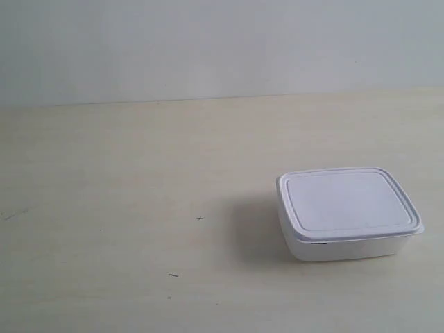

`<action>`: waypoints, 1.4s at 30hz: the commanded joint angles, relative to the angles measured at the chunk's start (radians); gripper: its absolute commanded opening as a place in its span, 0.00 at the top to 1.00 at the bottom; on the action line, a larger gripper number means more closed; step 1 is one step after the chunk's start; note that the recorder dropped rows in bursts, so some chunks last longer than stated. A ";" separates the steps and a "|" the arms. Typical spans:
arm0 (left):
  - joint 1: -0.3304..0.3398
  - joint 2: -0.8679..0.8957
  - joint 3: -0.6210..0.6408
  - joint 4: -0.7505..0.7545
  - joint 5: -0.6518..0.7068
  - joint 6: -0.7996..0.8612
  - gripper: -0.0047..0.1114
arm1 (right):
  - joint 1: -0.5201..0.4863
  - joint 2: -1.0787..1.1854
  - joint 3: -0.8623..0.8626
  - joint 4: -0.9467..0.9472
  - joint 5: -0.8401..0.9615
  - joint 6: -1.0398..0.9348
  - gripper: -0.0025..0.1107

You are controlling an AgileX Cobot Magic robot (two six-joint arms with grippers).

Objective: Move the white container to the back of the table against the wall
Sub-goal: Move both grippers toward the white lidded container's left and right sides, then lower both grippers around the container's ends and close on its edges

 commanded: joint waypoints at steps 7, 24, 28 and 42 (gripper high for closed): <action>0.002 -0.006 0.002 -0.009 -0.265 -0.156 0.96 | -0.006 -0.006 0.005 0.000 -0.160 0.153 0.98; -0.360 0.895 -0.546 0.171 -0.258 -0.371 0.96 | -0.006 0.860 -0.813 0.205 0.676 0.007 0.98; -0.553 1.166 -0.652 0.171 -0.244 -0.373 0.96 | -0.006 1.045 -0.954 0.184 1.004 -0.033 0.98; -0.753 1.662 -0.873 0.169 -0.258 -0.504 0.96 | -0.006 1.184 -0.762 0.022 0.964 0.077 0.98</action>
